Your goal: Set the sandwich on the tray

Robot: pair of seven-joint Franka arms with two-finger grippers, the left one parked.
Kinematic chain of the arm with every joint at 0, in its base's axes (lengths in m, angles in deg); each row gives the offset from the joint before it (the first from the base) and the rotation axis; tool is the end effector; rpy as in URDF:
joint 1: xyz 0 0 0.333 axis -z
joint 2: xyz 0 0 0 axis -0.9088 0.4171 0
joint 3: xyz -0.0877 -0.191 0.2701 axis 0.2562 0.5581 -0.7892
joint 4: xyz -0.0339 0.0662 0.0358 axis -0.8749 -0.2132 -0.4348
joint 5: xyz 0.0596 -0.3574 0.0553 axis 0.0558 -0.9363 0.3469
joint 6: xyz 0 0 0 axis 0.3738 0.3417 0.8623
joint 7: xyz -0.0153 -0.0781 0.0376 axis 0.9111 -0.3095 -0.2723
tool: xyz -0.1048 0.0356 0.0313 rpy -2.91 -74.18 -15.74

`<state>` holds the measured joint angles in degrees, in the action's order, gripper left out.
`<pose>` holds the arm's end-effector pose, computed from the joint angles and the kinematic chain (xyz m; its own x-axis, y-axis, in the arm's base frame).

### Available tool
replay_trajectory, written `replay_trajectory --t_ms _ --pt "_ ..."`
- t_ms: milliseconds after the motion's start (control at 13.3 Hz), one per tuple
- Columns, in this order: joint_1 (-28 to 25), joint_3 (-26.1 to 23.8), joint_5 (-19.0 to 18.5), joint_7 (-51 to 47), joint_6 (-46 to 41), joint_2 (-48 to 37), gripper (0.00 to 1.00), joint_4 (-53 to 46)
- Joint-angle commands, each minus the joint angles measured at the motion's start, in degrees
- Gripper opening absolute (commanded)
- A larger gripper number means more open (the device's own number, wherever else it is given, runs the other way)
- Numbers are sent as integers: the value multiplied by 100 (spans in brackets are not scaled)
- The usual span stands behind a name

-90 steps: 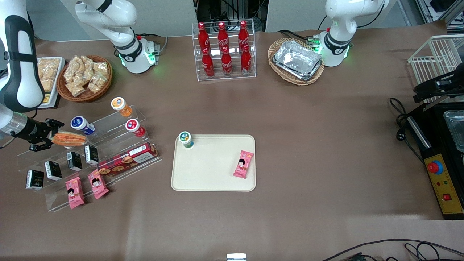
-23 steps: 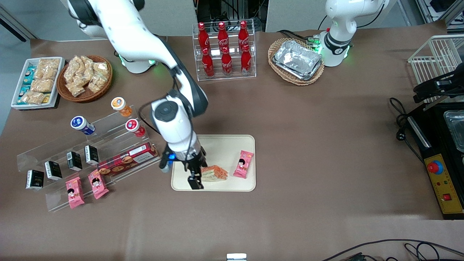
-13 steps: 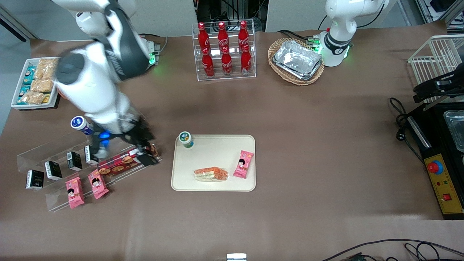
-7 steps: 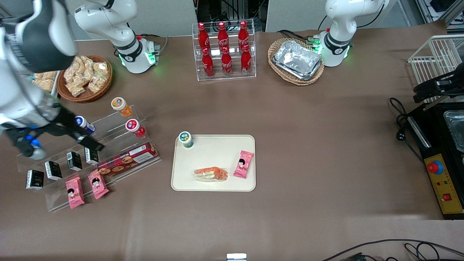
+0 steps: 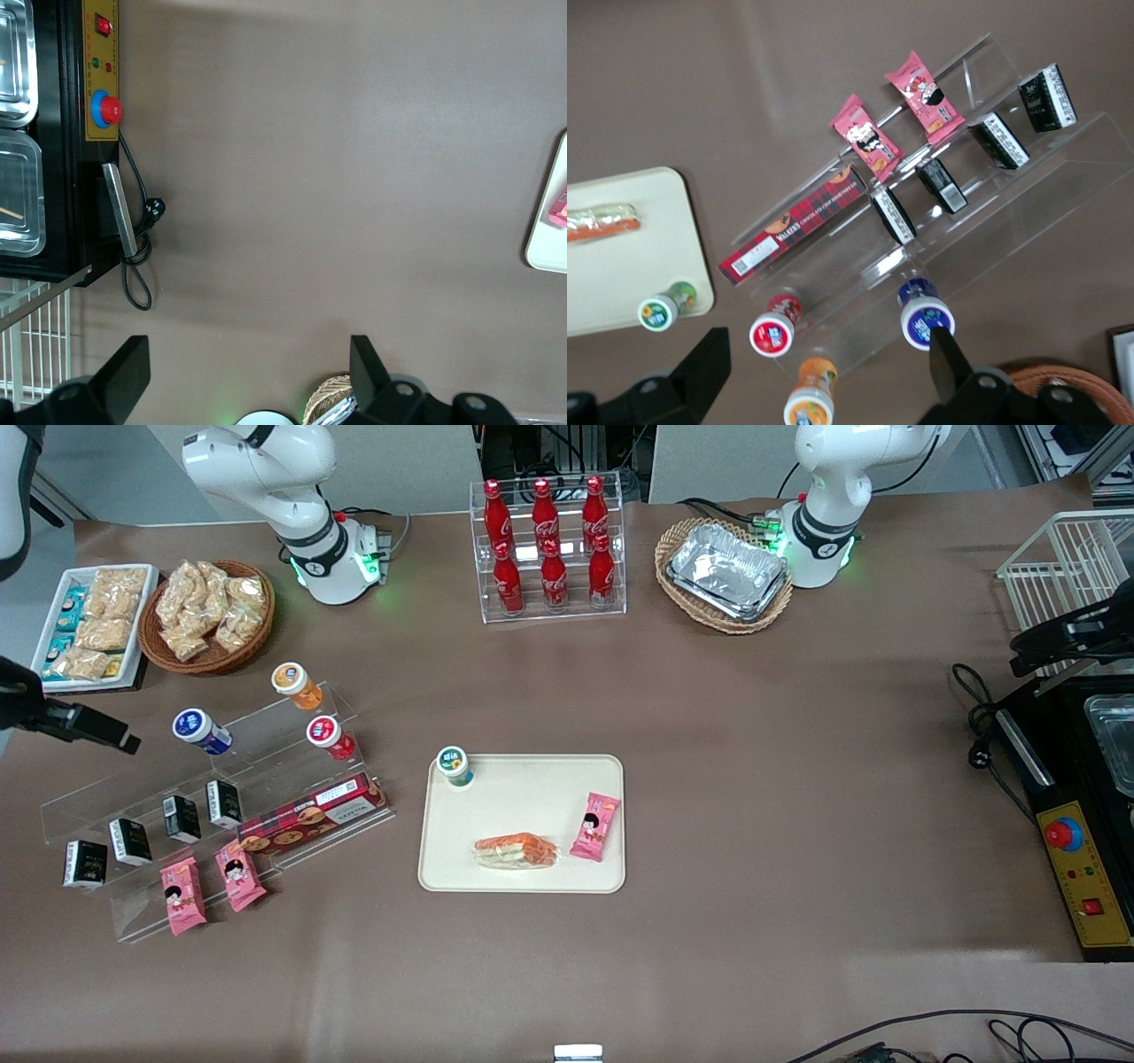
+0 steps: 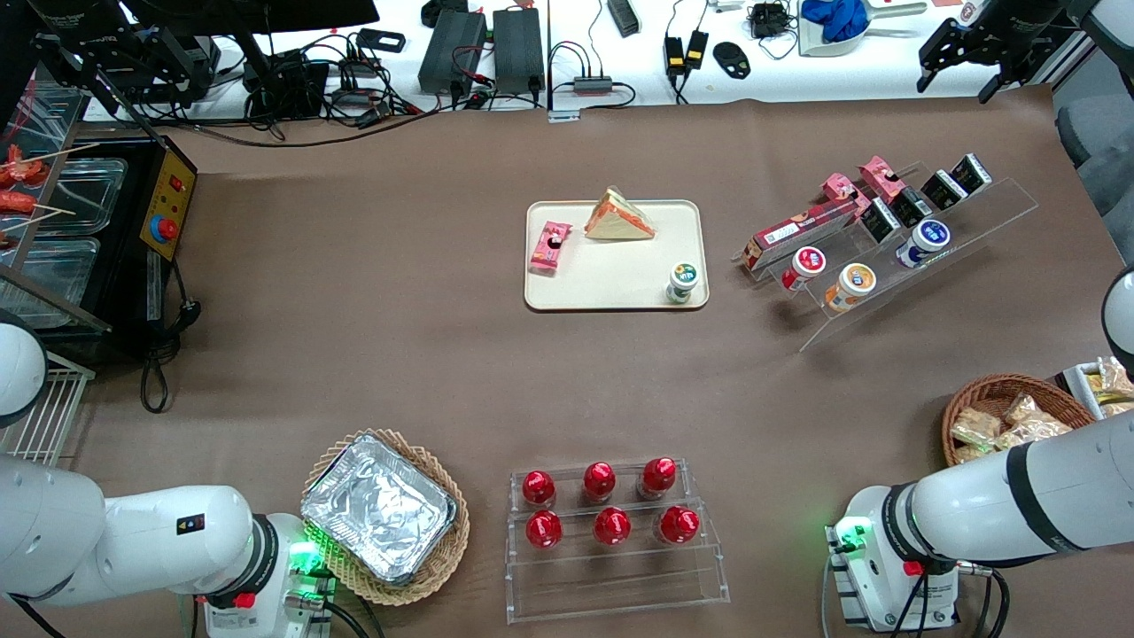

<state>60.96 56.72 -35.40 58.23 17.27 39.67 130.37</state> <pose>0.5382 -0.0593 0.6171 0.9714 -0.2368 -0.0160 -0.2373 -0.9697 -0.0586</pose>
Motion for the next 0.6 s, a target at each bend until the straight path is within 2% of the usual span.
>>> replay_trajectory --t_ms 0,151,301,527 --pt "271 -567 -495 53 -196 -563 100 415" --pt "289 -576 -496 62 -108 -1011 100 915" --pt "271 -594 -592 333 -187 -969 100 865" --pt "306 -532 -531 387 -99 -689 100 620"
